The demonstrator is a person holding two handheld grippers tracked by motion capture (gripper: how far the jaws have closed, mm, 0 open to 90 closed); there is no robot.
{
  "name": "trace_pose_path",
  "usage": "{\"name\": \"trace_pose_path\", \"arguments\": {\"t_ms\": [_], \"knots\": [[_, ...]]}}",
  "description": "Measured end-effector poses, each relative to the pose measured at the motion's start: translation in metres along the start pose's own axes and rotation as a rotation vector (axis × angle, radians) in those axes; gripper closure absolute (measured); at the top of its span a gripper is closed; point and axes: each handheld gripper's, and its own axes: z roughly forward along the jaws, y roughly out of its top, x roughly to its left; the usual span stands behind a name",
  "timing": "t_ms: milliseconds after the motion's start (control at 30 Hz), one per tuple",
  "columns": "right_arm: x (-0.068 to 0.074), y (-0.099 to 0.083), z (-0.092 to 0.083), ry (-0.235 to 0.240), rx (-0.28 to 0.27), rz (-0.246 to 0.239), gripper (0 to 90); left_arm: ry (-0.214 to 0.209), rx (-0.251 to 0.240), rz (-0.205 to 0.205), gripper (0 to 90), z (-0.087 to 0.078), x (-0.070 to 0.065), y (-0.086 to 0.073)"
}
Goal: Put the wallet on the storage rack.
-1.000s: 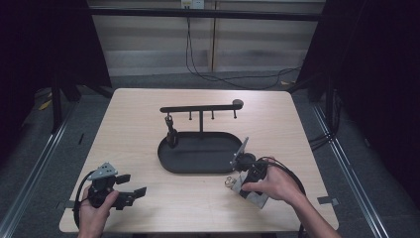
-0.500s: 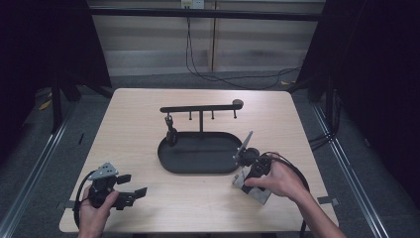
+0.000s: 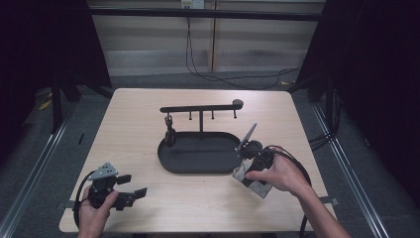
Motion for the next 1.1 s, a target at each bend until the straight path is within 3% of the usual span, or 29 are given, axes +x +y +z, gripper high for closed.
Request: {"name": "trace_pose_path", "arguments": {"t_ms": [500,667,833,1100], "knots": [[-0.007,0.008,-0.015,-0.001,-0.043,0.018,33.6,-0.019,-0.017,0.011,16.2,-0.001,-0.001,0.001],[-0.007,0.013,-0.019,0.001,-0.058,0.016,33.6,-0.041,-0.006,0.009,16.1,0.001,-0.002,0.002],[-0.008,0.021,-0.021,0.0,-0.065,0.025,33.6,-0.036,-0.006,-0.008,16.1,-0.001,0.0,0.001],[-0.016,0.034,-0.021,0.025,-0.112,0.059,33.6,-0.032,0.019,0.017,16.1,0.001,-0.003,0.002]]}}
